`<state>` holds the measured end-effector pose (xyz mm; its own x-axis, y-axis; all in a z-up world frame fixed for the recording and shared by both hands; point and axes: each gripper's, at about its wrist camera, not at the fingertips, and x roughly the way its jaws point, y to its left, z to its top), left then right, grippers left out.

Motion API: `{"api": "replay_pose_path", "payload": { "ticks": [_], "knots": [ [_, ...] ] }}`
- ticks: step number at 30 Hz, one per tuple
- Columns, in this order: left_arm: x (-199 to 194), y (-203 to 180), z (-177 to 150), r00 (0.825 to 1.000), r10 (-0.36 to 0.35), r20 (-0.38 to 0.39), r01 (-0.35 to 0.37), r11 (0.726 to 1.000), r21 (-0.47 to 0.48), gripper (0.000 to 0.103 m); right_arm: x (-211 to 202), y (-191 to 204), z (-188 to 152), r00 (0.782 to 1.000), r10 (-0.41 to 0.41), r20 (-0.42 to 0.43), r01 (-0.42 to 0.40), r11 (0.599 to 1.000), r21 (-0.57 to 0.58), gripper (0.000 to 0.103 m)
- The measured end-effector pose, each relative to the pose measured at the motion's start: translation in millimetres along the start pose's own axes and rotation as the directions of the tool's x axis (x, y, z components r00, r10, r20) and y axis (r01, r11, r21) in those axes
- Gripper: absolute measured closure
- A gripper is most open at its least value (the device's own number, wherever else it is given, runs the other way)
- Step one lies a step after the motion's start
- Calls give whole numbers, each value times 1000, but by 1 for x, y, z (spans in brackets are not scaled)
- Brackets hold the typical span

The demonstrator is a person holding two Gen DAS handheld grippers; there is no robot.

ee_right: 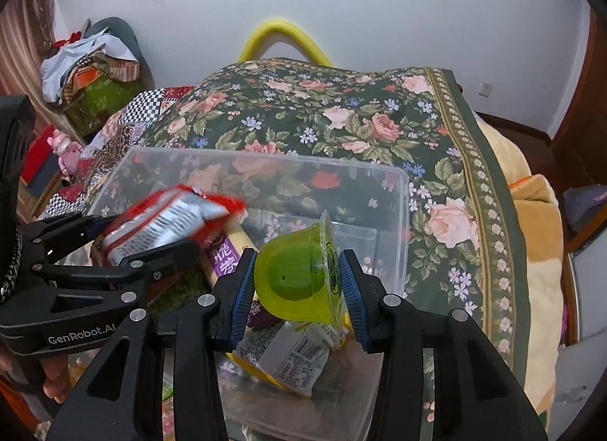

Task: Organize snacks
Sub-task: 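Place the red bag and green jelly cup into the clear box, open both grippers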

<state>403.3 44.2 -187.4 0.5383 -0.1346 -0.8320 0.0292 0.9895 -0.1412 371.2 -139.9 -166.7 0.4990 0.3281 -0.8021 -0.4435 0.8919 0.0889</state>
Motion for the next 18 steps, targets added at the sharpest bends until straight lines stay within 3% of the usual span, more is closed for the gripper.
{"api": "replay_pose_path", "payload": {
  "ticks": [4, 6, 18],
  "knots": [
    [-8, 2, -2, 1000, -6, 7, 6, 1000, -12, 35, -8, 2, -2, 1000, -5, 27, 4, 1000, 5, 58],
    [-17, 5, -3, 1000, -1, 22, 2, 1000, -21, 35, -15, 2, 0, 999, -12, 46, 12, 1000, 8, 51],
    [-128, 4, -19, 981, 6, 192, -6, 1000, -1, 35, -85, 14, -5, 988, -6, 153, 11, 999, -30, 50]
  ]
}}
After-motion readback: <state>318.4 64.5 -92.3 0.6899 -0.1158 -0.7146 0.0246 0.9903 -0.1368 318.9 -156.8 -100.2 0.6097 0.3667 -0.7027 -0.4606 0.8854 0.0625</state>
